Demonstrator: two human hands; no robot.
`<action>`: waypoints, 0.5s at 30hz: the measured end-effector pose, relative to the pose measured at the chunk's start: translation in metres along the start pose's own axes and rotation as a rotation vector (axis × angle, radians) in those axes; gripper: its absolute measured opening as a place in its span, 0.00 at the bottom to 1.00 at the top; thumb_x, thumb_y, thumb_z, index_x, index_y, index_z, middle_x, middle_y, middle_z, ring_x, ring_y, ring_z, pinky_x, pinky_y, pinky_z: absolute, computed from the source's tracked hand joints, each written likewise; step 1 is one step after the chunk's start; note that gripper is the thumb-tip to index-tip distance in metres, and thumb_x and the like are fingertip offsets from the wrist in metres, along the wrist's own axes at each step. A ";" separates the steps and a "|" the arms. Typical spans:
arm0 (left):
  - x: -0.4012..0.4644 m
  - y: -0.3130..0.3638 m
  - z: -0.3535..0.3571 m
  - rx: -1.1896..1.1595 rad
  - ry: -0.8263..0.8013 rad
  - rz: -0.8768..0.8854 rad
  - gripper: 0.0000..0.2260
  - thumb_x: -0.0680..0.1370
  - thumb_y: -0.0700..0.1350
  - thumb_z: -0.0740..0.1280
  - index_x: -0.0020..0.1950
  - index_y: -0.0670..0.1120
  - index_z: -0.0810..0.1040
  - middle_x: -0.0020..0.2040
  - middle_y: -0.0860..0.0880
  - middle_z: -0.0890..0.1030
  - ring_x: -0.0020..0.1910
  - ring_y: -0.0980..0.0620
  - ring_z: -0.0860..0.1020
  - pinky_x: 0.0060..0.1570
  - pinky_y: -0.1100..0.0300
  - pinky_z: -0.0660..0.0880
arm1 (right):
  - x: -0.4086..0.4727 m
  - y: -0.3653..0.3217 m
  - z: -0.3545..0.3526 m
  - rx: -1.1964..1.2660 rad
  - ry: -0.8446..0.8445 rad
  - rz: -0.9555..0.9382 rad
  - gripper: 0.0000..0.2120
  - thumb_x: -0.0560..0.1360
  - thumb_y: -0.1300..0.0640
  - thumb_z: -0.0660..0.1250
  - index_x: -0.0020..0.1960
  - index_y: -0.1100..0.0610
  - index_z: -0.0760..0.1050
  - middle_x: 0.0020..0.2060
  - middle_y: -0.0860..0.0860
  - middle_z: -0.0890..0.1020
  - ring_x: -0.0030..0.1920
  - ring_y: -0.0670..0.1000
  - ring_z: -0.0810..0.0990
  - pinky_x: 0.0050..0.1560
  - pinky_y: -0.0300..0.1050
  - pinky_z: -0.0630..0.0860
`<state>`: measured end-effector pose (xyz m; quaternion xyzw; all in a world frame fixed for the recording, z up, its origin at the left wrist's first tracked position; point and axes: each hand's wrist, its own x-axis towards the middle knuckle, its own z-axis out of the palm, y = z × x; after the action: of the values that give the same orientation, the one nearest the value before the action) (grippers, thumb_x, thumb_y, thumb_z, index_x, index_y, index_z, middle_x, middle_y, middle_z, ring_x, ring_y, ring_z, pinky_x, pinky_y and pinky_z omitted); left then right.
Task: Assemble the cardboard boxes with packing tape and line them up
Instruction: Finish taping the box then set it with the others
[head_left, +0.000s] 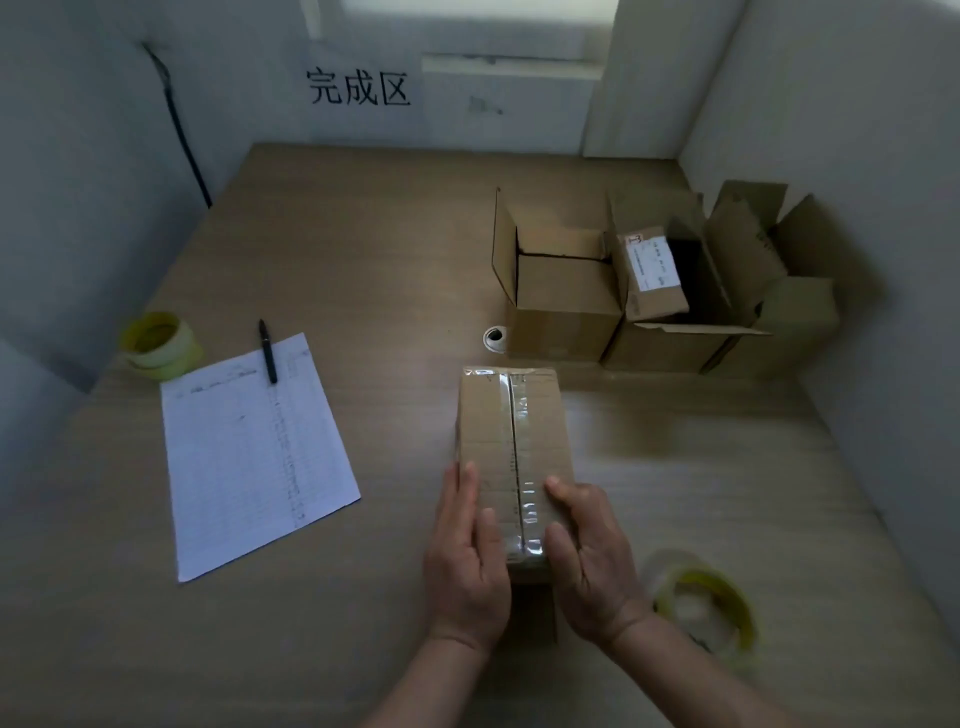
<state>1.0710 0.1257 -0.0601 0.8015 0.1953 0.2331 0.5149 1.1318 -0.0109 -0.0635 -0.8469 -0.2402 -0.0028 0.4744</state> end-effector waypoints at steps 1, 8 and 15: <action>0.001 -0.002 -0.004 0.087 -0.048 0.043 0.23 0.81 0.54 0.52 0.75 0.49 0.63 0.76 0.46 0.65 0.76 0.60 0.59 0.70 0.73 0.55 | 0.001 -0.002 -0.003 -0.019 -0.041 0.019 0.21 0.77 0.41 0.57 0.67 0.47 0.68 0.55 0.49 0.74 0.54 0.42 0.73 0.56 0.32 0.70; 0.012 0.032 -0.029 0.426 -0.398 -0.096 0.26 0.83 0.58 0.53 0.79 0.58 0.48 0.81 0.53 0.50 0.78 0.53 0.56 0.69 0.61 0.59 | 0.013 -0.026 -0.032 -0.101 -0.325 0.154 0.21 0.81 0.46 0.62 0.72 0.48 0.65 0.62 0.44 0.73 0.62 0.45 0.74 0.55 0.27 0.64; -0.005 0.058 -0.025 0.648 -0.320 -0.159 0.32 0.75 0.65 0.62 0.73 0.54 0.56 0.73 0.49 0.59 0.69 0.46 0.67 0.62 0.54 0.69 | -0.006 -0.031 -0.044 -0.088 -0.456 0.150 0.17 0.82 0.46 0.60 0.69 0.48 0.67 0.62 0.47 0.78 0.62 0.51 0.77 0.53 0.37 0.69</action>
<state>1.0565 0.1183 0.0012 0.9316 0.2377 -0.0101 0.2749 1.1238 -0.0354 -0.0162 -0.8610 -0.2772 0.2132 0.3693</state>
